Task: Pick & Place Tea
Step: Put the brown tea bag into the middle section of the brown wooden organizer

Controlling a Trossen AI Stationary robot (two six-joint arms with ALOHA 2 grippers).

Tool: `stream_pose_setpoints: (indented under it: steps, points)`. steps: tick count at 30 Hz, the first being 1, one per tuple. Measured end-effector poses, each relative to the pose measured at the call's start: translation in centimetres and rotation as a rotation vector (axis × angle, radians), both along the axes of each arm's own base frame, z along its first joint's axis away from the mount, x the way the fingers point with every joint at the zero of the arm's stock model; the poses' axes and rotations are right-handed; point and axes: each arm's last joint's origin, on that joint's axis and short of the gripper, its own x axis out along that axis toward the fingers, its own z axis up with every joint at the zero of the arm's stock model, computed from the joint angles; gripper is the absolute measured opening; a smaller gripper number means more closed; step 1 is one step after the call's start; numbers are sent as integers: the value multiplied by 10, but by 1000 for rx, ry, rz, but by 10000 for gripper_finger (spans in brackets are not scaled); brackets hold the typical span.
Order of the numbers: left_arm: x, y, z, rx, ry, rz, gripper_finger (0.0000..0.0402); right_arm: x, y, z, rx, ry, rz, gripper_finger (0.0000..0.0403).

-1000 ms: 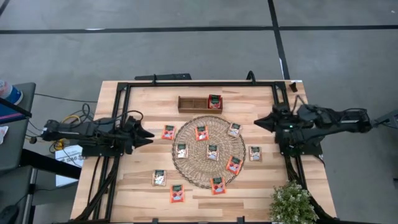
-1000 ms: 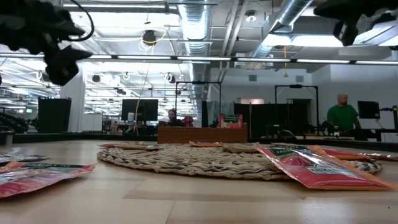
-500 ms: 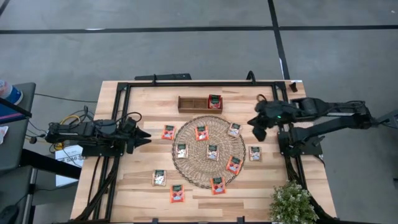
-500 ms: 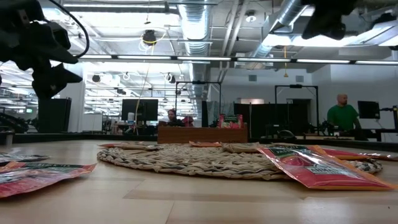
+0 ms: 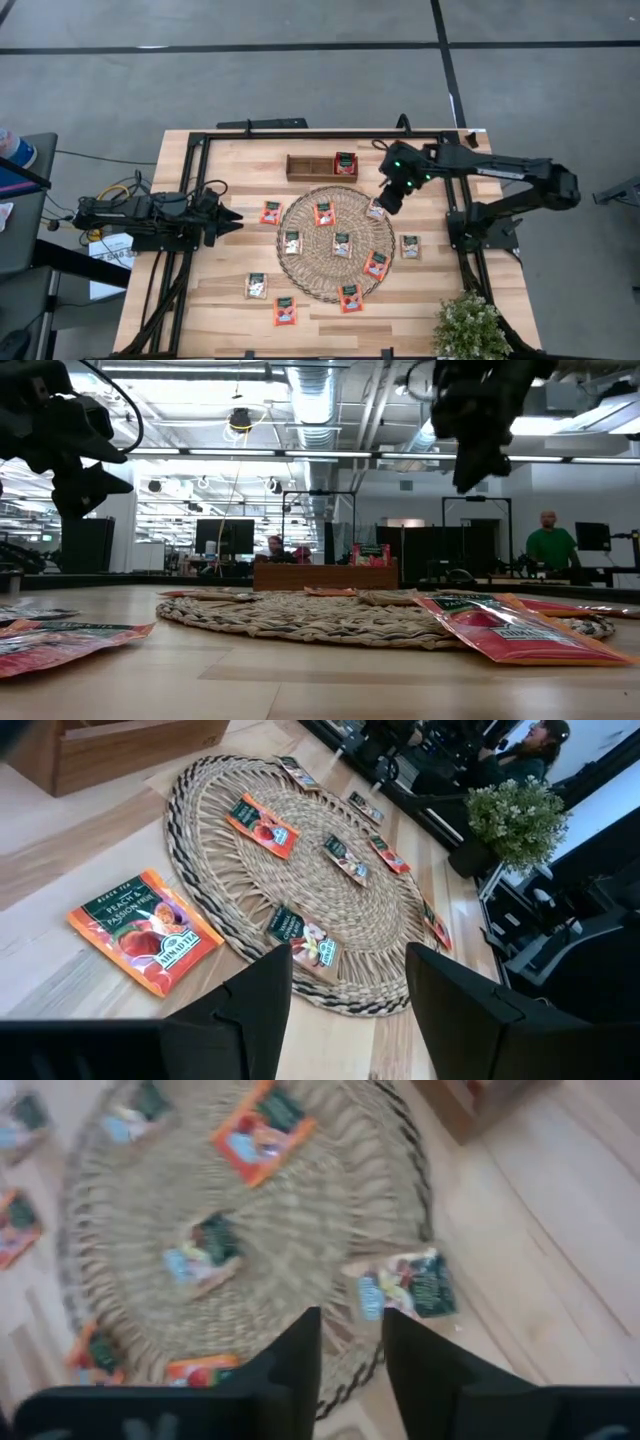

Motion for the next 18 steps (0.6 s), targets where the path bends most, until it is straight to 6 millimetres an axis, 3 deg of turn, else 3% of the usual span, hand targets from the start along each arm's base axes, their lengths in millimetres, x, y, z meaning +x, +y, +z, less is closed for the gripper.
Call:
stream_pose_setpoints:
  steps: [9, 18]
  points:
    - [0, 0, 0, 1, 0, 0, 188, 11, -29, -33, 59, 159, -80, 170]
    - [0, 0, 0, -28, 0, 8, 188, 27, -36, -68, 107, 273, -30, 192]
